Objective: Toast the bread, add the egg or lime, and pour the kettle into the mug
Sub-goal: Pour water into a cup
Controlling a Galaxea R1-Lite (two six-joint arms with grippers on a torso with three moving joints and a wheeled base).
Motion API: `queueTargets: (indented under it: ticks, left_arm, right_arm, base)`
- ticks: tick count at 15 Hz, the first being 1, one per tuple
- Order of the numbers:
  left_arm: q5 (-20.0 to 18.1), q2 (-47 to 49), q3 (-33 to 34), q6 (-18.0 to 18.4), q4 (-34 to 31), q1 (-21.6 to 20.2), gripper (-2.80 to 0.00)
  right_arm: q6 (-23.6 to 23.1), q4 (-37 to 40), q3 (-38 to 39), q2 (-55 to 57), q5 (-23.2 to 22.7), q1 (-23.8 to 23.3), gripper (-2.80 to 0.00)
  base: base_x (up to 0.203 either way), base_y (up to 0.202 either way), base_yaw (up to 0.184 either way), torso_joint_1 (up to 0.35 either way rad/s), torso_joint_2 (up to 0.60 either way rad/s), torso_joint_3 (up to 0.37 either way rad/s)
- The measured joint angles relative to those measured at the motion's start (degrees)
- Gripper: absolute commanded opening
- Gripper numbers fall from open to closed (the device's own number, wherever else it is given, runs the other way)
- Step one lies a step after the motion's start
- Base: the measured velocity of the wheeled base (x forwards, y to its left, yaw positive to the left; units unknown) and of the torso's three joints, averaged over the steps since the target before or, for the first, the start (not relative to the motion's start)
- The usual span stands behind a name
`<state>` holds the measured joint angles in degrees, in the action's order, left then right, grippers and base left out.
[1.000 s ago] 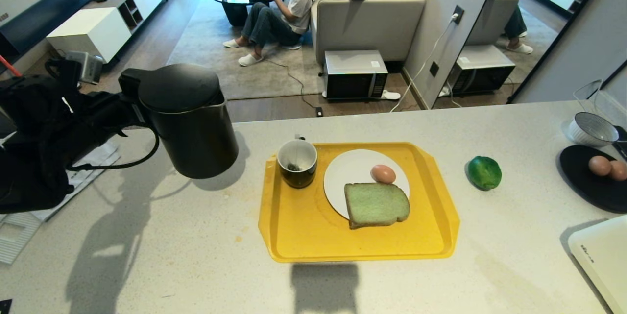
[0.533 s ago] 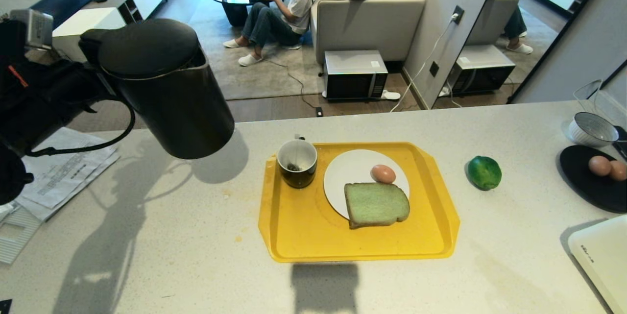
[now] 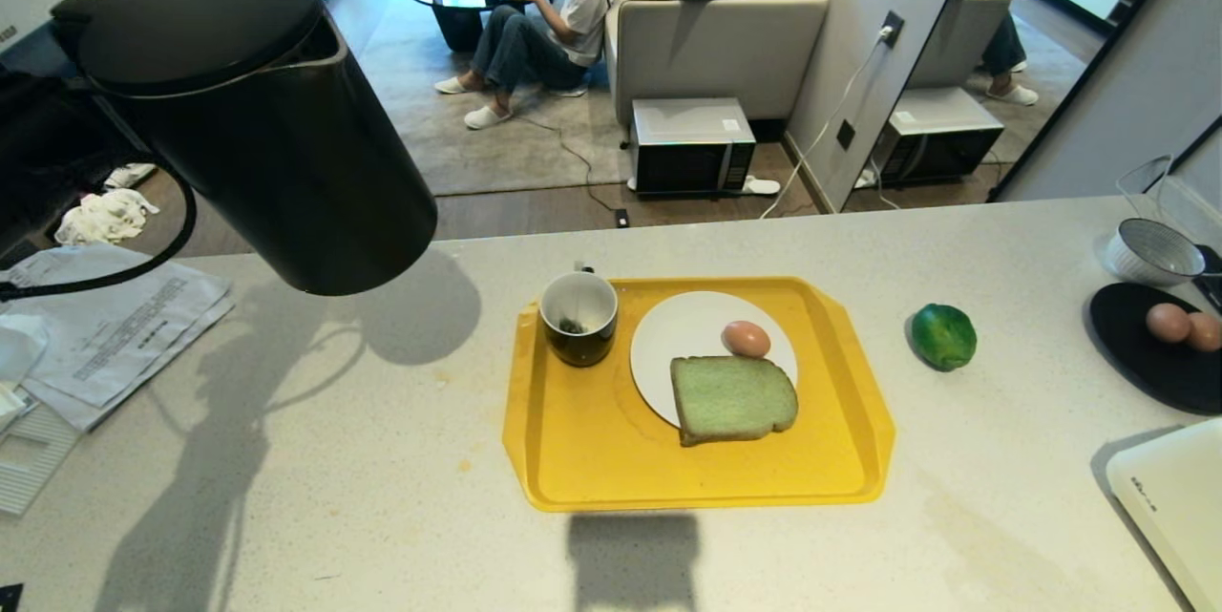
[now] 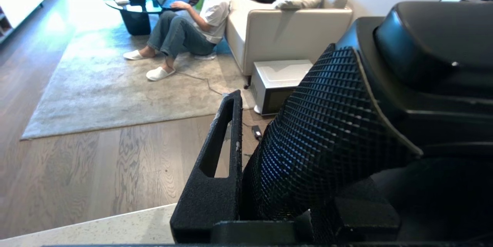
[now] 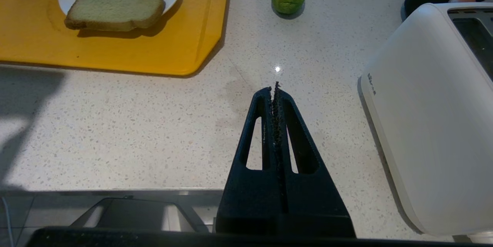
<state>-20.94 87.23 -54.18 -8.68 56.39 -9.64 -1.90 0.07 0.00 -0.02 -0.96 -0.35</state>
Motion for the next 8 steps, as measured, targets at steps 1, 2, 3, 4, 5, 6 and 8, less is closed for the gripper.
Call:
queueTargets:
  ticks: [1, 2, 3, 4, 5, 6, 8]
  left_arm:
    - [0.0, -0.6, 0.4, -0.6, 0.0, -0.8, -2.8]
    - [0.0, -1.2, 0.6, -1.4, 0.0, -1.7, -2.8]
    - [-0.1, -1.6, 0.7, -2.0, 0.0, -2.4, -2.8]
    - [-0.3, -2.0, 0.7, -2.3, 0.1, -3.1, -2.8]
    - [-0.4, -2.4, 0.8, -2.4, 0.2, -3.6, -2.8]
    - [-0.5, -2.7, 0.8, -2.4, 0.1, -3.8, -2.8]
    - [-0.6, -3.3, 0.8, -2.4, 0.2, -4.1, -2.8]
  right_arm:
    - [0.0, 0.0, 0.0, 0.0, 0.0, 0.0, -2.8]
    - [-0.1, 0.0, 0.0, 0.0, 0.0, 0.0, -2.8]
    - [-0.2, 0.0, 0.0, 0.0, 0.0, 0.0, -2.8]
    - [-0.2, 0.0, 0.0, 0.0, 0.0, 0.0, -2.8]
    - [-0.1, 0.0, 0.0, 0.0, 0.0, 0.0, -2.8]
    - [0.0, 0.0, 0.0, 0.0, 0.0, 0.0, -2.8]
    - [0.0, 0.0, 0.0, 0.0, 0.1, 0.0, -2.8]
  base:
    - [0.0, 0.0, 0.0, 0.0, 0.0, 0.0]
    - [0.0, 0.0, 0.0, 0.0, 0.0, 0.0]
    - [0.0, 0.0, 0.0, 0.0, 0.0, 0.0]
    - [0.0, 0.0, 0.0, 0.0, 0.0, 0.0]
    - [0.0, 0.0, 0.0, 0.0, 0.0, 0.0]
    - [0.0, 0.0, 0.0, 0.0, 0.0, 0.0]
    - [0.0, 0.0, 0.0, 0.0, 0.0, 0.0]
